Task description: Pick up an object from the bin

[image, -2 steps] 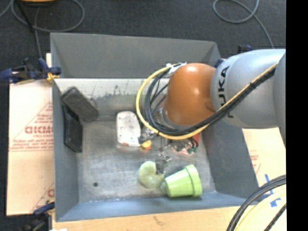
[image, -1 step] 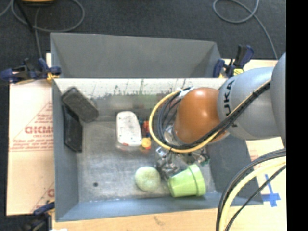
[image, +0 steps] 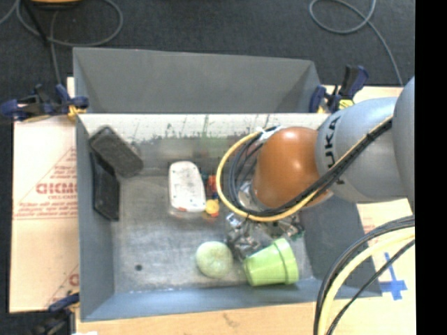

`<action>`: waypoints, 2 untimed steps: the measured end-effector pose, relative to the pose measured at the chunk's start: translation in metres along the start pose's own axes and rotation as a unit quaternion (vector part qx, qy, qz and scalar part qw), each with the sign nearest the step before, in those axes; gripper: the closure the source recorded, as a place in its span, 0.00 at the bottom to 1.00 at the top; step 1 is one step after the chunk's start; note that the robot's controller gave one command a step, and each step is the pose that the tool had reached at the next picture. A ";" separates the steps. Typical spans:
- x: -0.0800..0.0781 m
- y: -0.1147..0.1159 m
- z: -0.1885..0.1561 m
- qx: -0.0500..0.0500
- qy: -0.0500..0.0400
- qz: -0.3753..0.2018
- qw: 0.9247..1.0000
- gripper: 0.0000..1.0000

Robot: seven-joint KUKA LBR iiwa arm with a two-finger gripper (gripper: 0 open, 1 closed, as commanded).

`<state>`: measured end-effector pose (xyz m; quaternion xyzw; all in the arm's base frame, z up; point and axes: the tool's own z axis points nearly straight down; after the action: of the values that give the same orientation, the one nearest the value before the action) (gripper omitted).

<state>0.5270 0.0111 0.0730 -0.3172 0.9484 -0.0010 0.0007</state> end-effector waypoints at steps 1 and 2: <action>-0.002 -0.002 -0.037 -0.003 0.003 -0.001 1.000 1.00; -0.003 -0.004 -0.051 -0.001 0.000 -0.002 1.000 1.00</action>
Offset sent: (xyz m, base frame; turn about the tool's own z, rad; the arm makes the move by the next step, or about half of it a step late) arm 0.0003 -0.0163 0.0827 0.0099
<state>0.5320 0.0101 0.1241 -0.3187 0.9479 0.0004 0.0005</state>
